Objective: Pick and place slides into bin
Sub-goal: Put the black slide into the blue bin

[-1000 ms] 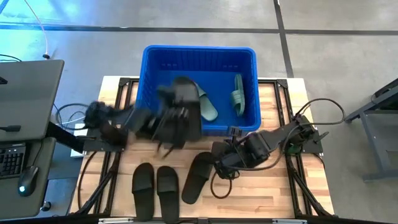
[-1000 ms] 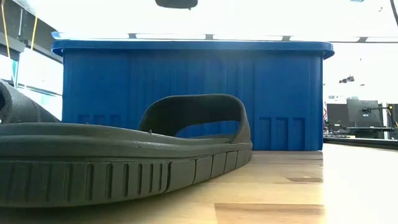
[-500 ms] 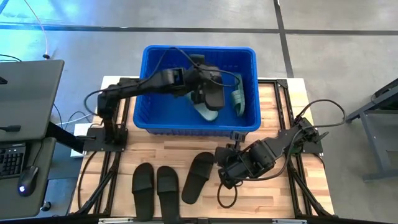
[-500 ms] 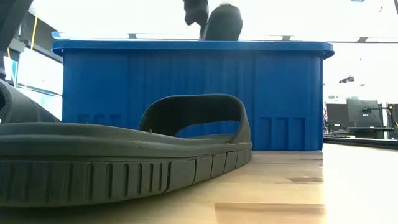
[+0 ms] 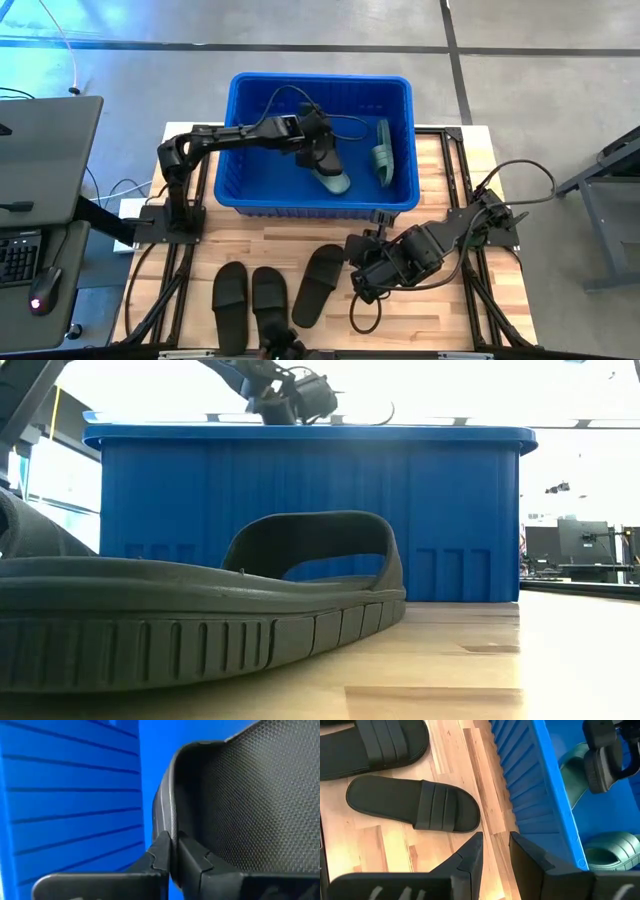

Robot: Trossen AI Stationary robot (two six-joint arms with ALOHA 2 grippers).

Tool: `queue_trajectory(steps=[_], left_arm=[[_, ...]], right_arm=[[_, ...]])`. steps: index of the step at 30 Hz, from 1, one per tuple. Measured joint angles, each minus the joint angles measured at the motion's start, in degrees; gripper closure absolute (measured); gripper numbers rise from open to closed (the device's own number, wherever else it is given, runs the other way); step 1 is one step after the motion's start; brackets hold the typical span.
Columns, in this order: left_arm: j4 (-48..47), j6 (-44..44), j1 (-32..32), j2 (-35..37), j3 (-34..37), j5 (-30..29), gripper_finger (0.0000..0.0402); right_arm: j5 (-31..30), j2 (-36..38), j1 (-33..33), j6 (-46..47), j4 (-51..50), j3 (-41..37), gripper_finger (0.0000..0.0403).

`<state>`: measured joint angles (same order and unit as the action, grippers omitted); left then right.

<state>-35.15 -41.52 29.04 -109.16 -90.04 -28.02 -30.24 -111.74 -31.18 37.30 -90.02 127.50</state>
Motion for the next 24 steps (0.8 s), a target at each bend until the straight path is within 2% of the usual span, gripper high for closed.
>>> queue_trajectory(steps=[5,11,15,20,24], left_arm=[[0.98,-1.40,-0.05,0.00,0.11,1.15,0.0355],[0.01,-1.62,0.21,-0.02,-0.10,8.97,0.0298],[-3.63,-1.67,0.20,0.45,-1.65,9.94,0.0257],[-18.92,0.80,-1.35,0.90,-13.92,8.07,0.0219],[-28.15,2.89,-4.06,0.98,-25.11,7.21,0.0209]], right_arm=[[-0.07,0.00,0.00,0.00,0.00,0.00,0.0319],[-1.53,0.00,0.00,0.29,0.00,0.00,0.0319],[-1.49,0.00,0.00,0.40,0.01,0.00,0.0319],[-1.51,0.00,0.00,1.76,0.02,0.00,0.0319],[-1.61,0.00,0.00,1.48,0.02,0.00,0.0319]])
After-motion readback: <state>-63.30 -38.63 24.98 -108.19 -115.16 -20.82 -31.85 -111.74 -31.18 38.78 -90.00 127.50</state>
